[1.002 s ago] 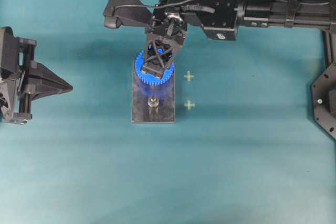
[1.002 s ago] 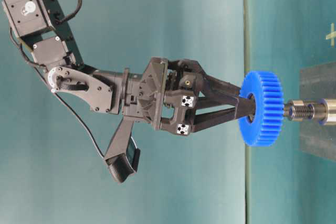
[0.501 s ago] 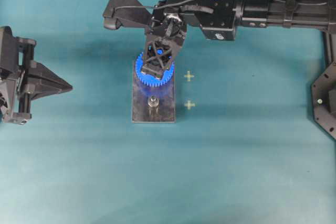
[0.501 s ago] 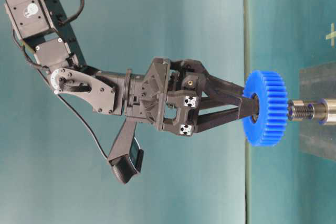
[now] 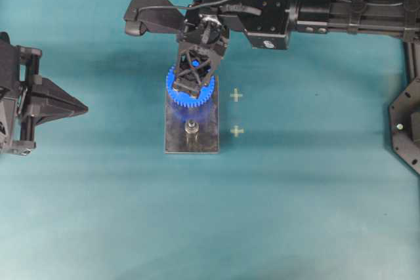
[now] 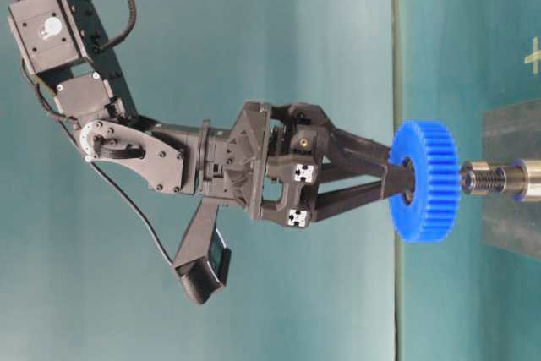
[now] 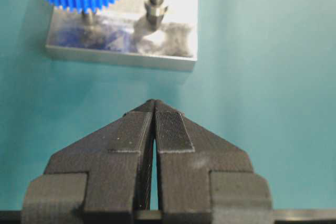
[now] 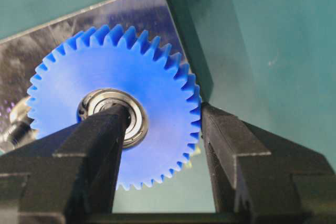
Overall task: Fit the large gear onto the shaft.
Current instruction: 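Align the gear bearing with the upper shaft and lower it on, then open the right gripper and withdraw it to the right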
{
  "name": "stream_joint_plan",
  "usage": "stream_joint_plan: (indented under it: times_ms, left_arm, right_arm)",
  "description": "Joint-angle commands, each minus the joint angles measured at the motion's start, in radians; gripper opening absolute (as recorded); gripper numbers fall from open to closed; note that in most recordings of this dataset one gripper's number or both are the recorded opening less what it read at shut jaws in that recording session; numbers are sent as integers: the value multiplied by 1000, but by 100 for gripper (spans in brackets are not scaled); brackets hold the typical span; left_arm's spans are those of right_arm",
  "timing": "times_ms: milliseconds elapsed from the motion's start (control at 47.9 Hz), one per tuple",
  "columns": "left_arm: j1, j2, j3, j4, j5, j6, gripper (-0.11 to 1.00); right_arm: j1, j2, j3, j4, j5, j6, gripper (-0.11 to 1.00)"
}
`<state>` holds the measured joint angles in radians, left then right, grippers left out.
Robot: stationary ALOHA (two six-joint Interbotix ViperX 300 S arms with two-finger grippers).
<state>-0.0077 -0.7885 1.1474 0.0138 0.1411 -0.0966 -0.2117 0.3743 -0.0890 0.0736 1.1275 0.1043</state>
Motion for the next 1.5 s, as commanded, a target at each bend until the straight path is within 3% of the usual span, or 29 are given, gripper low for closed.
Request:
stream_joint_plan:
  times_ms: [0,251,439,501,731,981,1483]
  left_arm:
    - [2,0,-9,2,-8,-2,0]
    - [2,0,-8,2,-8,-2,0]
    - [3,0,-8,2,-8,-2,0]
    - [2,-3,-8,2,-8,-2,0]
    - [2,-11,-6,2,-8,-2,0]
    - [2,-11,-3,2,-8,-3,0]
    - [2,-14,-2,2,-8,-3,0]
  right_arm:
    - [-2,-23,-25,2,9,-8,55]
    - [-2,-28,-26,3,0,-11,59]
    - [-2,-23,-26,3,-2,-11,85]
    - [-2,-25,-26,3,-2,-11,89]
    - [9,-43,-26,8,-2,-14,88]
    - [41,-14,-26,51,-29,-25,88]
    - [38,8,-25,48,-34,-23,88]
